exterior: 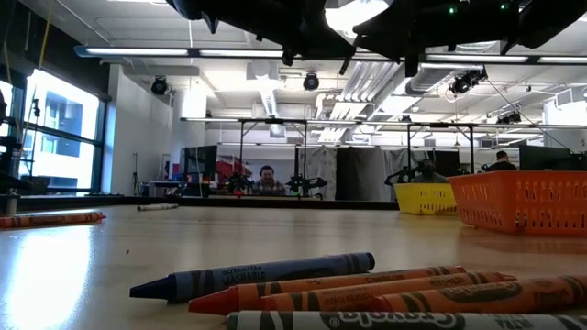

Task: Sort crayons
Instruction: Put the gray crayon into the red bin

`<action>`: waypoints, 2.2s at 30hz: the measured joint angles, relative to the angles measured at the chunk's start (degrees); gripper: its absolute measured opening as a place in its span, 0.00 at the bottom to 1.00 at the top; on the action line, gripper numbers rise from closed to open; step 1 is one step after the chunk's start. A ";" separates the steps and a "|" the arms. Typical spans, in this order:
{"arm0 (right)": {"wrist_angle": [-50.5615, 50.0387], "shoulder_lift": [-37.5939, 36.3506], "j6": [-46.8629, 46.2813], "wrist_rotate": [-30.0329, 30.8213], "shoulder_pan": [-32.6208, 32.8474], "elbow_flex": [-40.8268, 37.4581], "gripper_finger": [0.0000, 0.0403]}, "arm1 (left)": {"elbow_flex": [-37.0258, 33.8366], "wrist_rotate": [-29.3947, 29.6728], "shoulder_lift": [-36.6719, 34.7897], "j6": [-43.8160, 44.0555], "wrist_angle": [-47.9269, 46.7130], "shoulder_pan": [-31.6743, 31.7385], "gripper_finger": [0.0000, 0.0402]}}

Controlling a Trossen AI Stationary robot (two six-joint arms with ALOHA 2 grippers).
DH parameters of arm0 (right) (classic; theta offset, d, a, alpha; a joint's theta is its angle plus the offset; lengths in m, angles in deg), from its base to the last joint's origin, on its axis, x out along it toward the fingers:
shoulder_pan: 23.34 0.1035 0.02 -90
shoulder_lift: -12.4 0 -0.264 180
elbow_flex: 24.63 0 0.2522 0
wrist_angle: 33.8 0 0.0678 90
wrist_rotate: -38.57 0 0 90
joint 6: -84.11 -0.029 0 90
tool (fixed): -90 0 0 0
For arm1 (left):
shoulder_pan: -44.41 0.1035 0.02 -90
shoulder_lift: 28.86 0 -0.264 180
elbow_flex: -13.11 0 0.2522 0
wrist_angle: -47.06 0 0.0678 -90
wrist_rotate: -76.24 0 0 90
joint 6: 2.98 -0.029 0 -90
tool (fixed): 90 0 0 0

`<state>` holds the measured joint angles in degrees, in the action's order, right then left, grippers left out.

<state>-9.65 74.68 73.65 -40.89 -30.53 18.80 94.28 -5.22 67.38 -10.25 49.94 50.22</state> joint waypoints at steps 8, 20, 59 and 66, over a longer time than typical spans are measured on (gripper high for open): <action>0.27 0.02 0.02 0.00 0.97 0.00 0.22 | 0.00 -0.01 0.02 0.07 0.02 -0.33 0.00; 0.39 0.02 0.25 0.02 1.00 0.00 0.02 | 0.00 0.11 0.02 0.15 0.07 -0.72 0.02; -83.32 3.75 -72.85 -2.85 41.19 30.30 0.01 | 0.00 7.33 -0.25 2.98 -20.54 -0.79 0.25; -83.15 12.47 -87.59 0.95 53.12 30.25 0.01 | 0.00 9.64 -0.31 7.54 -22.43 -1.02 0.25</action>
<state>-92.80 87.15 -13.94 -39.94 22.59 49.05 94.28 4.41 67.08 -2.71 27.51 49.20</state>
